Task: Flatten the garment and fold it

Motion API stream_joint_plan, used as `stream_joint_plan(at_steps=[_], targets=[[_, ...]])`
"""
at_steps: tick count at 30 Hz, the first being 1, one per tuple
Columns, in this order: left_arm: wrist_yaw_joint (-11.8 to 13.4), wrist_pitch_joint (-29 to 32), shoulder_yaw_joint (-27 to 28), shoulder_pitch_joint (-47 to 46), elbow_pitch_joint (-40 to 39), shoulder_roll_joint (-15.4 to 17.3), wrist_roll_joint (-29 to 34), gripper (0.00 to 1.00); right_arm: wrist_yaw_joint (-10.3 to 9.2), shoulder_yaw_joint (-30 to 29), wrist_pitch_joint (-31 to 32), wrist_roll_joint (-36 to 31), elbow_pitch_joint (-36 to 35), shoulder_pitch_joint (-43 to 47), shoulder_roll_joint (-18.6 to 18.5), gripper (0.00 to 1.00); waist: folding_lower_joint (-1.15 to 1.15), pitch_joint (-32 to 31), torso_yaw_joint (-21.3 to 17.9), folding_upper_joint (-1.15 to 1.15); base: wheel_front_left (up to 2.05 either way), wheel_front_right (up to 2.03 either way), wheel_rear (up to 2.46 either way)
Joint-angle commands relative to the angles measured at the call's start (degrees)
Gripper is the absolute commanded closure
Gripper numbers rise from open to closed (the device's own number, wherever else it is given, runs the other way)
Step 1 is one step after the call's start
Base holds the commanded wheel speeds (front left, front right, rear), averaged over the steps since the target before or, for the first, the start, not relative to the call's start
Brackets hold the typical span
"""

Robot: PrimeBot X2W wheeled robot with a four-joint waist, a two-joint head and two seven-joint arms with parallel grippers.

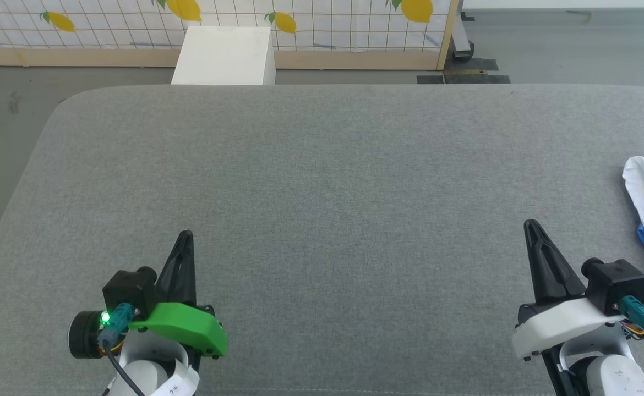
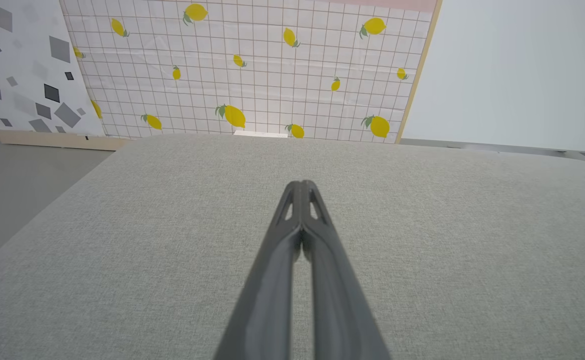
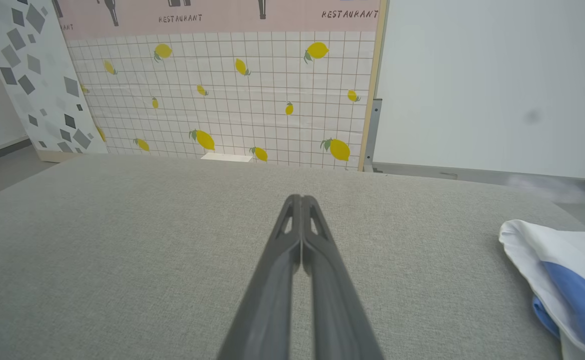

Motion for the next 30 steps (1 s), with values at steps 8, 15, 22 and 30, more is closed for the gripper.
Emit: stream_joint_plan(at_steps=[8,15,22,30], targets=[[0.75,1.4,0.36,1.6,-1.32,-0.13,1.9,1.0,-0.05,0.45,1.04,-1.06,-0.77,0.93,0.13,1.0,0.0,-0.39,0.09,0.0,0.0,0.0,0.0],[1.05,2.22,0.51,2.03,-1.96,-0.14,2.75,1.0,-0.06,0.66,1.59,-1.36,-0.97,1.14,0.14,1.0,0.0,-0.65,0.14,0.0,0.0,0.0,0.0],[1.36,3.04,0.67,2.46,-2.6,-0.16,3.6,1.0,-0.06,0.87,2.14,-1.67,-1.17,1.35,0.15,1.0,0.0,-0.91,0.2,0.0,0.0,0.0,0.0],[1.7,3.96,0.84,2.94,-3.32,-0.17,4.55,1.0,-0.07,1.1,2.75,-2.02,-1.4,1.58,0.17,1.0,0.0,-1.21,0.26,0.0,0.0,0.0,0.0]])
